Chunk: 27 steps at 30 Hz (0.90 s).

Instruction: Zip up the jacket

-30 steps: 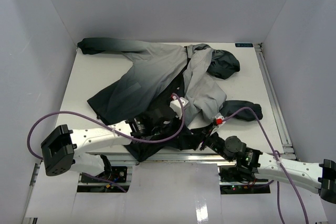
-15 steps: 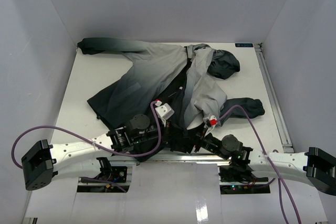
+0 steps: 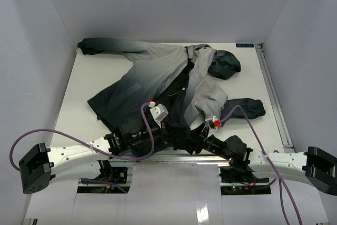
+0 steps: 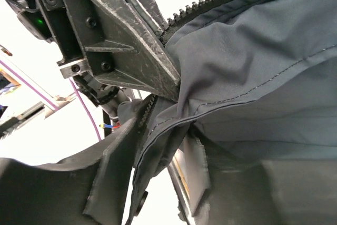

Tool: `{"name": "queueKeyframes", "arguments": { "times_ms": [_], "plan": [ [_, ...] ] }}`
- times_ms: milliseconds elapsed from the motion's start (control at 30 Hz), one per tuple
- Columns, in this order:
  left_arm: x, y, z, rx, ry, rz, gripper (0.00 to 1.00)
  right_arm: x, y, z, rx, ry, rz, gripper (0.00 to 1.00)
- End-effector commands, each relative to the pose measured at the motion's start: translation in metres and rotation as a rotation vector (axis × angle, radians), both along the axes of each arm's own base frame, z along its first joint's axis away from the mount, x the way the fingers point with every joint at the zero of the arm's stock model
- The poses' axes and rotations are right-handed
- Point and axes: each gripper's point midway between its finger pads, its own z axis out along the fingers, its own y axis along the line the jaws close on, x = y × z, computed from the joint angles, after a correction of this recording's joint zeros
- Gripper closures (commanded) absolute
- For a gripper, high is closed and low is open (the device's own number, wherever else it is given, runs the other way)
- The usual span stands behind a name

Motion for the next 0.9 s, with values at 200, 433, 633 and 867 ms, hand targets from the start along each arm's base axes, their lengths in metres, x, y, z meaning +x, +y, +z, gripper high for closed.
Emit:
{"name": "queueKeyframes", "arguments": {
  "times_ms": [200, 433, 633, 867],
  "plan": [
    [-0.004, 0.002, 0.033, -0.114, -0.056, -0.017, 1.0, -0.016, -0.011, -0.029, -0.027, 0.005, 0.06, 0.68],
    [-0.004, 0.002, 0.035, -0.127, -0.061, -0.015, 1.0, -0.021, -0.009, -0.035, -0.048, 0.009, 0.083, 0.62],
    [-0.004, 0.004, 0.038, -0.139, -0.065, -0.011, 1.0, -0.027, -0.009, -0.038, -0.054, 0.005, 0.117, 0.61],
    [-0.004, 0.007, 0.038, -0.142, -0.068, -0.003, 1.0, -0.028, -0.01, -0.04, -0.052, 0.006, 0.118, 0.85]
  ]
}}
